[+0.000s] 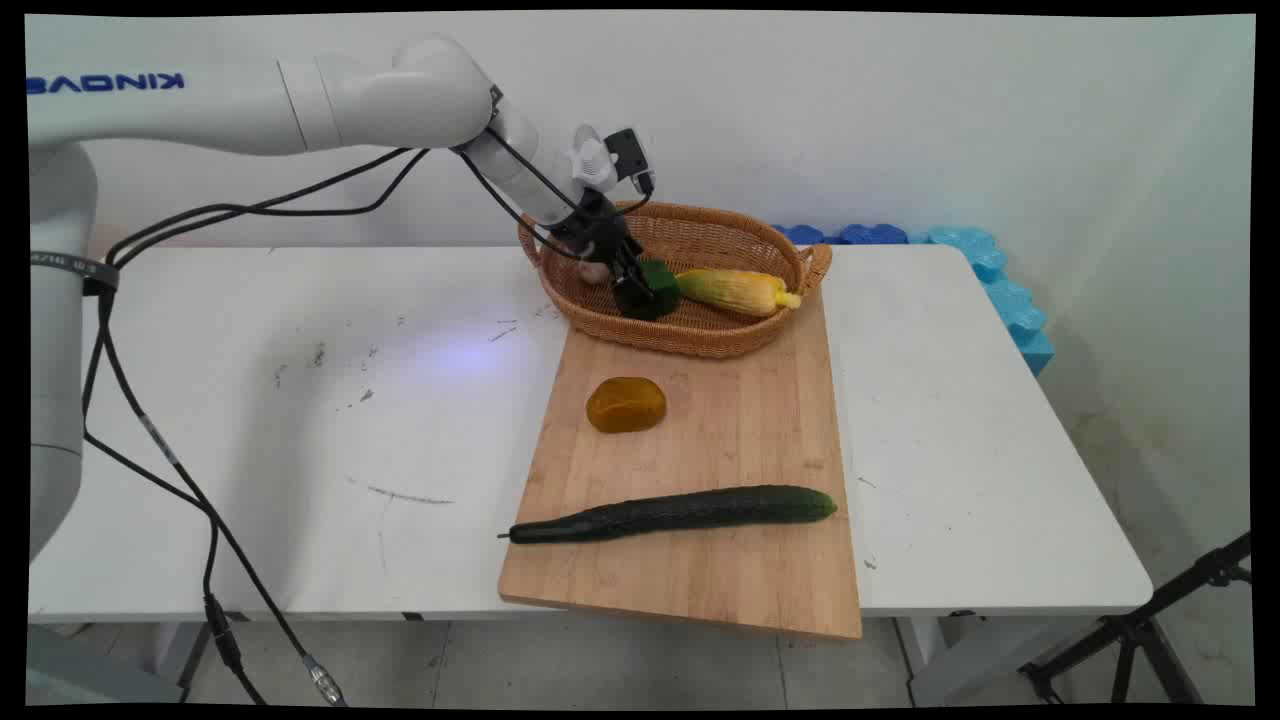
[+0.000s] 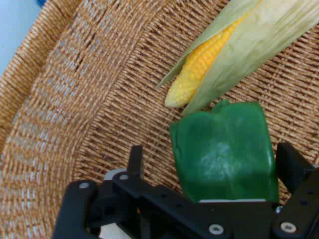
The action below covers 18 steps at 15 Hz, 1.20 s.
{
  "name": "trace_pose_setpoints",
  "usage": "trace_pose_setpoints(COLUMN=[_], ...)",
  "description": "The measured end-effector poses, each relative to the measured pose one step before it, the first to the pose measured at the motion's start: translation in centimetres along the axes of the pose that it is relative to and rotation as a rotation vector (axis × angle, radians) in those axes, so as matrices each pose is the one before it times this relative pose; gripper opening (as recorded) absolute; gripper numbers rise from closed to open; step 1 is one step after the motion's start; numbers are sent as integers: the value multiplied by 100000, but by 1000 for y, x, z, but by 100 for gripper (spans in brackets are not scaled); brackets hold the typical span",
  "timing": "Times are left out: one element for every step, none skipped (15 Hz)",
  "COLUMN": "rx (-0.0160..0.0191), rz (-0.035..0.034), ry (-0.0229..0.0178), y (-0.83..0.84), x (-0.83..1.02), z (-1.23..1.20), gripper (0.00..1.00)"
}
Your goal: Pick up the potato from the cutting board
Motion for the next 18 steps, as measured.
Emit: trace_pose_setpoints(rx=[162, 92, 171, 128, 141, 78, 90, -62, -87, -81, -208, -269, -526, -830, -790, -1168, -1234, -1117], rz=[206, 185, 203, 65, 86, 6, -76, -192, -308, -138, -374, -346, -473, -458, -365, -403, -563, -710], ry=[172, 143, 269, 207, 312, 211, 320, 455, 427, 284, 522, 444, 535, 495, 368, 373, 317, 222], y=[-69, -35, -54, -19, -4, 27, 63, 154, 167, 133, 261, 279, 418, 553, 517, 683, 741, 697], x=[32, 43, 92, 73, 118, 70, 84, 146, 78, 55, 69, 39, 34, -33, -52, -67, -129, -151], z=[-79, -90, -195, -213, -322, -273, -424, -546, -572, -374, -698, -628, -775, -795, -639, -689, -650, -512], gripper=[100, 100, 100, 100, 100, 100, 100, 100, 100, 100, 100, 100, 100, 100, 100, 100, 100, 100])
